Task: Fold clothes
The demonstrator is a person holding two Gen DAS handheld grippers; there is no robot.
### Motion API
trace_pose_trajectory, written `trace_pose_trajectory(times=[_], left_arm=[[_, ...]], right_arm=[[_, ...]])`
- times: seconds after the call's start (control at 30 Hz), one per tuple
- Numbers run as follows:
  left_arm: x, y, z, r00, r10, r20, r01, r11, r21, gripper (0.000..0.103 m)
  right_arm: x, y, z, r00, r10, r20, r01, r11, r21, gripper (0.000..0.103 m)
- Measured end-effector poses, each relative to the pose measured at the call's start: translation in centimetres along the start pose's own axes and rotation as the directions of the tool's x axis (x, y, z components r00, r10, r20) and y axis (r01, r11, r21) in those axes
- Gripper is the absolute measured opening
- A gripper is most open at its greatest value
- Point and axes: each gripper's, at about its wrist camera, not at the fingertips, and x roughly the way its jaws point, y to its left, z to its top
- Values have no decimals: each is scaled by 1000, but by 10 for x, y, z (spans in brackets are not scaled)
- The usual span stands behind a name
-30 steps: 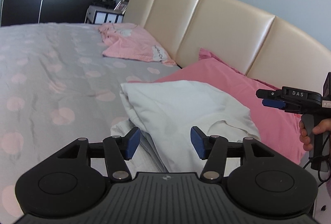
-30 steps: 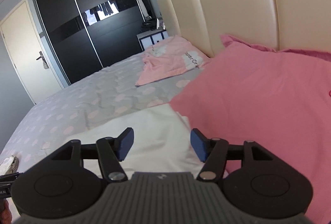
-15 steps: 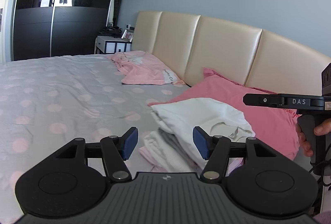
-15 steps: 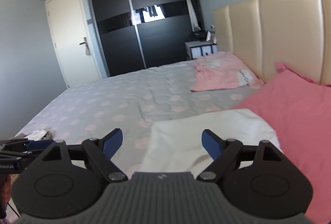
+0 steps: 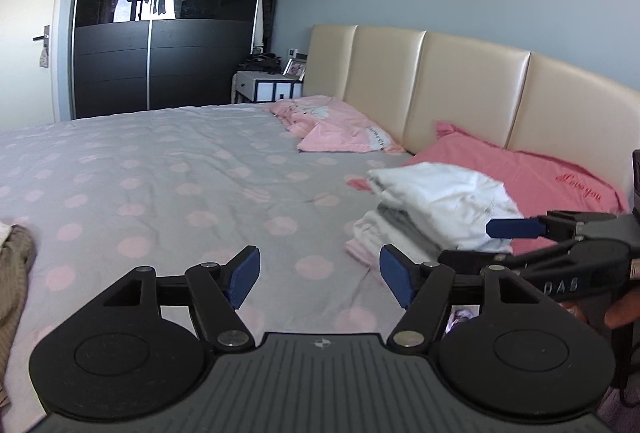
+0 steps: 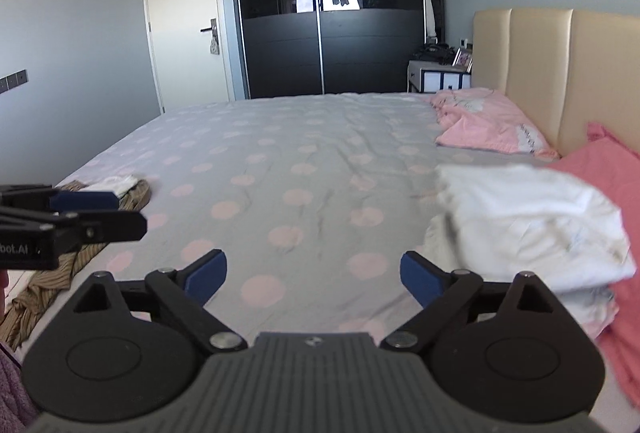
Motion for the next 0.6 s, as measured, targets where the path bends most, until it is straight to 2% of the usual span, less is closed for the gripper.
trace_pose_trajectory(times=[0.17, 0.33, 0.47, 0.6], left_arm=[[-19, 15, -34, 998, 64, -22, -64, 998, 14, 69], [-29, 31, -69, 992, 124, -40, -125, 992, -23, 72], [-36, 37, -98, 982, 180, -57, -183, 982, -54, 73], [-36, 35, -125, 968, 234, -90, -238, 970, -39, 73]], right_arm=[[5, 43, -43, 999, -28, -24, 27, 1000, -14, 95], [8, 68, -75, 997, -55, -54, 56, 998, 16, 95], [8, 81, -97, 992, -104, -74, 106, 994, 36, 96], [14, 89, -116, 984, -142, -110, 147, 989, 37, 96]])
